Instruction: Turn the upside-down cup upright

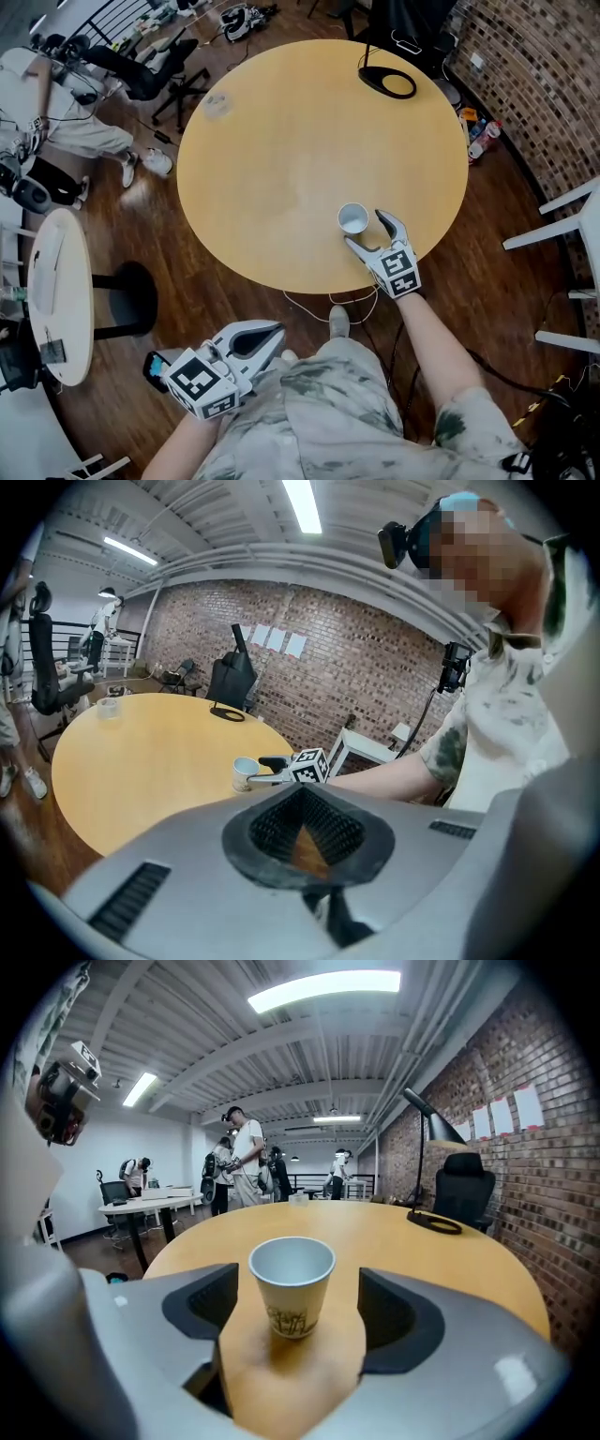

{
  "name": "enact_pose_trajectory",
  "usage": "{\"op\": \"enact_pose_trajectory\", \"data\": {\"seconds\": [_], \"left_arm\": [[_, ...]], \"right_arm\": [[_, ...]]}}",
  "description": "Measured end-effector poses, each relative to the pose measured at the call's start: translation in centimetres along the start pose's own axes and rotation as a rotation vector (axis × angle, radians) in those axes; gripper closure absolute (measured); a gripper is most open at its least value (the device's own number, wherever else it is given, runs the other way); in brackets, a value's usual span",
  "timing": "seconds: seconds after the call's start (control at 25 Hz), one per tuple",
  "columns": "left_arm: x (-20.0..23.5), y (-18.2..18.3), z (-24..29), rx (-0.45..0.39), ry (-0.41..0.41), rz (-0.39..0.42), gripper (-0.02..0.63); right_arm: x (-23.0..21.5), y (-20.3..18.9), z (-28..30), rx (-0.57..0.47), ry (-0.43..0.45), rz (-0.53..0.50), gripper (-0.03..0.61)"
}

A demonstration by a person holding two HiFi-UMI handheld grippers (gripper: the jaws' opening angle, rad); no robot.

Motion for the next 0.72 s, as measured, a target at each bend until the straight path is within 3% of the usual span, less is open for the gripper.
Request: {"op": "enact_pose_trajectory", "data": {"seconds": [0.24, 0.44, 0.6, 0.72], "left_arm": [[-1.2, -1.7, -5.4, -0.052, -0.047, 0.046, 0.607], [-4.2, -5.6, -11.6, -0.068, -0.1, 0.033, 0.607], [-6.5, -9.7, -15.0, -0.039, -0.163, -0.004, 0.607], [-8.9, -12.2, -17.7, -0.009, -0.18, 0.016, 0.607]], "right_arm": [[6.7, 2.9, -4.5, 0.08, -0.016, -0.073, 0.183], [18.0, 6.2, -10.0, 0.095, 0.041, -0.052, 0.183], [28.1, 7.1, -15.4, 0.102, 0.103, 0.054, 0.183], [34.9, 7.3, -19.8, 0.101, 0.177, 0.111, 0.184]]}}
Point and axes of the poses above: the fingertips, and each gripper's own axes: z forward along the fingers, x to its left, y out of its top, the point moved 5 cm from there along -z, backward along the fingers, and after that the axes turned 10 degrees about -x, right-handed, at the moved point
